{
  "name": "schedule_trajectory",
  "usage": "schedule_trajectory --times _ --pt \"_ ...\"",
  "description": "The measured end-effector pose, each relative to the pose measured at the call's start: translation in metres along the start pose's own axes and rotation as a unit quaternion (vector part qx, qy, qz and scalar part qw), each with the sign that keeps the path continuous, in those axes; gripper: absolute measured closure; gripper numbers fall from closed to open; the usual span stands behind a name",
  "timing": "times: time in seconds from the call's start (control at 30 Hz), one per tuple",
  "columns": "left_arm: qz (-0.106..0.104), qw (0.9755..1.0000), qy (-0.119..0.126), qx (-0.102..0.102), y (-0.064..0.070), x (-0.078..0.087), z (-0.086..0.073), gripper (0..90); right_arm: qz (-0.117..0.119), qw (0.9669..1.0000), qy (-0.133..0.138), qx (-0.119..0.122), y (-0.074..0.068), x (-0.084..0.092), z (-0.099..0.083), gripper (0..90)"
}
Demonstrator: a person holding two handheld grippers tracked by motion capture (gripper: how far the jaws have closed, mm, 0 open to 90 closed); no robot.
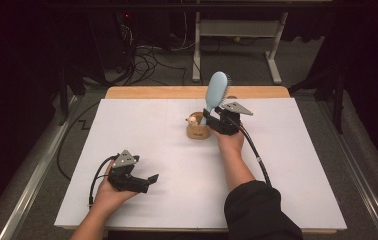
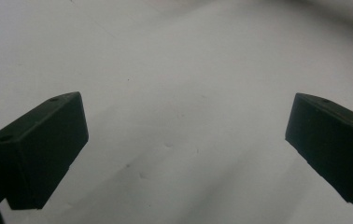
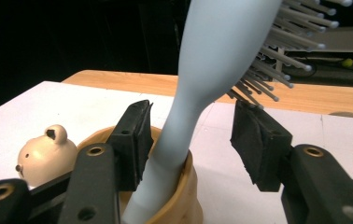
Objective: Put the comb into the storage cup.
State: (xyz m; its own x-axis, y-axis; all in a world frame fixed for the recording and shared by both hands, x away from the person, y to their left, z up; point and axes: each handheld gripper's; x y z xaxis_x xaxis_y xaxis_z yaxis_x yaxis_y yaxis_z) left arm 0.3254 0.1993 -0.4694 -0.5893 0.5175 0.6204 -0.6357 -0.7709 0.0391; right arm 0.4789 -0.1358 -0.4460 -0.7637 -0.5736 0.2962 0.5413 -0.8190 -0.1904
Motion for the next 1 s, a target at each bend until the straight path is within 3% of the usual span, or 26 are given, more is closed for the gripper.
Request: schedule_trajectory --times 0.5,1.0 --pt "-0.001 1.0 0.001 -0.002 0.0 0.0 0.0 0.0 -0.01 0.9999 -0.009 0.005 0.005 0.009 0.004 41.2" --pt "0.002 1.0 0.005 0.0 -0.001 0.001 0.0 0.0 -0.004 0.9999 -0.009 0.007 0.004 0.013 0.004 32.6"
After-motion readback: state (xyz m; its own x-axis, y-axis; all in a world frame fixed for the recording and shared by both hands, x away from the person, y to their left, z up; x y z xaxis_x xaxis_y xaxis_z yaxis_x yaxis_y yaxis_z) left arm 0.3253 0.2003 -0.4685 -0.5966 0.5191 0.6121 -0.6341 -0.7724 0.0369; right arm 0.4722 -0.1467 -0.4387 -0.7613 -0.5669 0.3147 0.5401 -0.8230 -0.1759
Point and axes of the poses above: each handheld gripper's, and its own axes: x roughly backward along the jaws, z roughly out of its top, y roughly to its right, and after that the axes turned 7 degrees about z, right-handed
